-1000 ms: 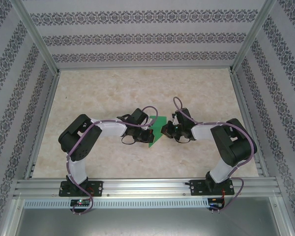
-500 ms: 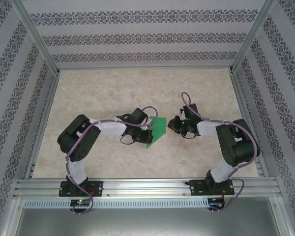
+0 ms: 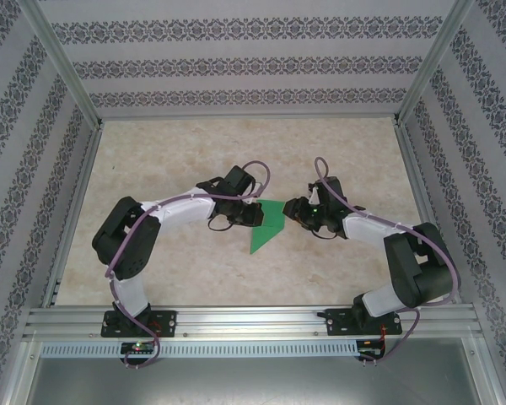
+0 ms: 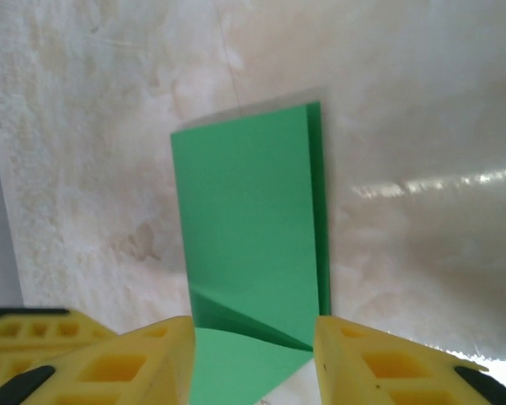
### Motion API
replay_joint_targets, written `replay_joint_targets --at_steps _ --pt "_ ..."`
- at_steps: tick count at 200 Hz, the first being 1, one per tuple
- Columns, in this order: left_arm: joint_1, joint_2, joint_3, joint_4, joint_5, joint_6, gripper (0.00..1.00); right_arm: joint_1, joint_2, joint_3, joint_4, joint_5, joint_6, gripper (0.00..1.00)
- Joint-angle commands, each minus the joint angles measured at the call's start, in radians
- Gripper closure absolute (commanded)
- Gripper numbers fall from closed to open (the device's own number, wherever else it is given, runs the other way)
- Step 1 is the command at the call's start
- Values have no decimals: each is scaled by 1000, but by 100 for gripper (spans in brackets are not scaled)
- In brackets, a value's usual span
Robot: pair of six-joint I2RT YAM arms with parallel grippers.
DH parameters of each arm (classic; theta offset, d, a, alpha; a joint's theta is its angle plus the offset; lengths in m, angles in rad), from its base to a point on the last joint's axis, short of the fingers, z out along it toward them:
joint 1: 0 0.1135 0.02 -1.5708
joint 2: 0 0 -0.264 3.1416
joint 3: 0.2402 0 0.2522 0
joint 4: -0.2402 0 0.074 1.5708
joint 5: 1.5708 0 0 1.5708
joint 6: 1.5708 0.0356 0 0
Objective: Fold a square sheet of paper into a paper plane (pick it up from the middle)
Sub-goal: Fourth fold the wing at the center of the table.
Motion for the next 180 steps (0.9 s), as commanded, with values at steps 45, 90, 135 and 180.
replay_joint_targets --at_steps 45,90,135,180 --pt "20 51 -4 1 25 19 88 50 32 -46 91 -48 49 55" --pt "20 10 -14 3 3 18 84 72 83 -39 121 -42 65 55" --pt "13 -48 -26 16 63 46 81 73 88 -33 109 -41 55 54" --pt "-4 -9 -24 6 108 58 86 73 75 -39 99 -1 64 54"
